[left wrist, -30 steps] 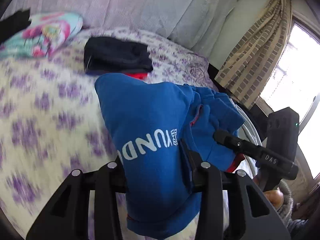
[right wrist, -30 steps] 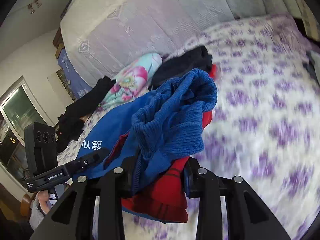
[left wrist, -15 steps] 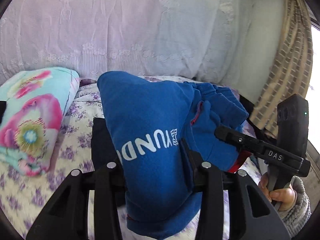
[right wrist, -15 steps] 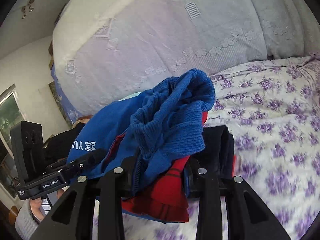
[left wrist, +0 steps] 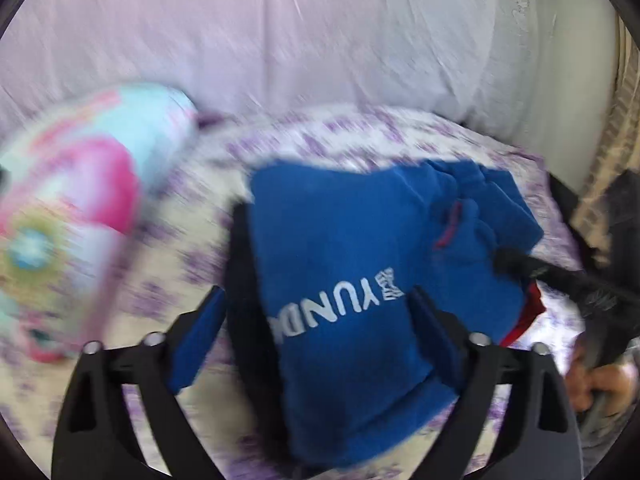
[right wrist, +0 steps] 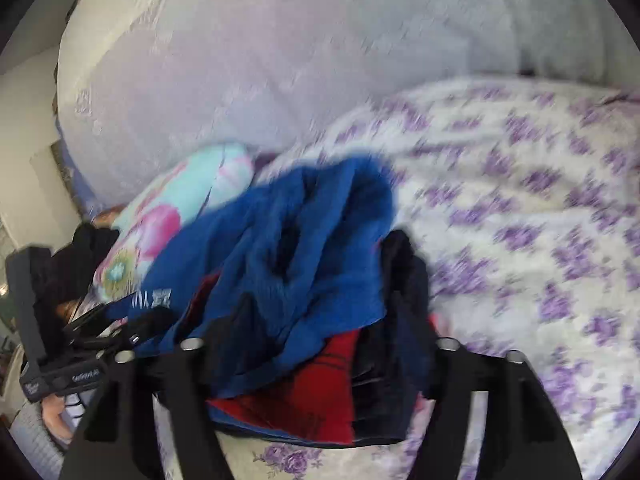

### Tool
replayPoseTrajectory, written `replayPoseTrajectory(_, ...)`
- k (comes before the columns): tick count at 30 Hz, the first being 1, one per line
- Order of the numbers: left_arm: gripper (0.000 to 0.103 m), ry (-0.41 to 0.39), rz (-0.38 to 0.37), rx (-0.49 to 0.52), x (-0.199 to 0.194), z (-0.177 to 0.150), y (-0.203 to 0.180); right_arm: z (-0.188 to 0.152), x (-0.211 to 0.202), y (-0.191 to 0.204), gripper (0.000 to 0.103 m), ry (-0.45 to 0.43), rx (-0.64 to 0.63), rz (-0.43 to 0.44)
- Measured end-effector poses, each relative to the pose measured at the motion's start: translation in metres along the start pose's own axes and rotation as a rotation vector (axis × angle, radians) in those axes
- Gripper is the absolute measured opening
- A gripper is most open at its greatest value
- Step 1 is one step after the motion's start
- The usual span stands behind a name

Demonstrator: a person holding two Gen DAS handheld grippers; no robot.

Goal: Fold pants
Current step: 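Lift the folded pants with the right tool onto the navy garment stack, then open the right tool and release the pants on the stack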

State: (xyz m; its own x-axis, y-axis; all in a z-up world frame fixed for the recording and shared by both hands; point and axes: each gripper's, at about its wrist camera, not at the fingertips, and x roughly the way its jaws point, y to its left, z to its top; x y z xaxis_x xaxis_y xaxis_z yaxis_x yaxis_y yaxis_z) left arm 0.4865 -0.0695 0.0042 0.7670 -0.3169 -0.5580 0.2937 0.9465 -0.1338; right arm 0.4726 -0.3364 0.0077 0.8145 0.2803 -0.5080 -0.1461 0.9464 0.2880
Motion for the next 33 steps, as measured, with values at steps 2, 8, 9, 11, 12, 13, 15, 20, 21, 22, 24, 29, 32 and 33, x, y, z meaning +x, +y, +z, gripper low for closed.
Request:
replayPoseTrajectory(2, 0.094, -0.042, 0.085, 0.041, -0.024, 0.001, -0.002, 0.007, -0.029, -0.001, 0.072, -0.053, 0.041, -0.009)
replayPoseTrajectory(8, 0.097, -0.09, 0.27, 0.063, -0.114, -0.03, -0.019, -0.03, -0.116, 0.046, 0.098, -0.145, -0.05, -0.179)
replayPoseTrajectory(9, 0.098, -0.097, 0.278, 0.066, -0.128, -0.041, -0.023, -0.044, -0.131, 0.056, 0.099, -0.172, -0.08, -0.197)
replayPoseTrajectory(11, 0.098, -0.102, 0.32, 0.062, -0.16, -0.071, -0.037, -0.083, -0.166, 0.084, 0.099, -0.232, -0.157, -0.236)
replayPoseTrajectory(12, 0.098, -0.103, 0.324, 0.056, -0.172, -0.084, -0.042, -0.1, -0.177, 0.092, 0.099, -0.251, -0.18, -0.252)
replayPoseTrajectory(13, 0.098, -0.104, 0.315, 0.045, -0.184, -0.101, -0.047, -0.121, -0.189, 0.102, 0.099, -0.274, -0.198, -0.269)
replayPoseTrajectory(15, 0.098, -0.106, 0.306, 0.01, -0.202, -0.129, -0.051, -0.153, -0.203, 0.115, 0.099, -0.334, -0.197, -0.295)
replayPoseTrajectory(20, 0.098, -0.145, 0.343, -0.018, -0.2, -0.167, -0.059, -0.183, -0.191, 0.123, 0.099, -0.358, -0.168, -0.362)
replayPoseTrajectory(21, 0.098, -0.144, 0.354, -0.018, -0.194, -0.17, -0.059, -0.184, -0.186, 0.125, 0.099, -0.359, -0.189, -0.388)
replayPoseTrajectory(22, 0.098, -0.141, 0.357, -0.016, -0.188, -0.171, -0.058, -0.185, -0.184, 0.124, 0.099, -0.368, -0.196, -0.404)
replayPoseTrajectory(24, 0.098, -0.148, 0.363, -0.007, -0.179, -0.172, -0.057, -0.19, -0.185, 0.12, 0.099, -0.397, -0.177, -0.369)
replayPoseTrajectory(29, 0.098, -0.105, 0.316, -0.007, -0.152, -0.178, -0.056, -0.188, -0.173, 0.095, 0.099, -0.33, -0.109, -0.29)
replayPoseTrajectory(32, 0.098, -0.107, 0.338, 0.034, -0.15, -0.176, -0.063, -0.186, -0.166, 0.09, 0.099, -0.305, -0.105, -0.291)
replayPoseTrajectory(33, 0.098, -0.122, 0.343, 0.043, -0.152, -0.176, -0.065, -0.185, -0.163, 0.09, 0.099, -0.295, -0.107, -0.295)
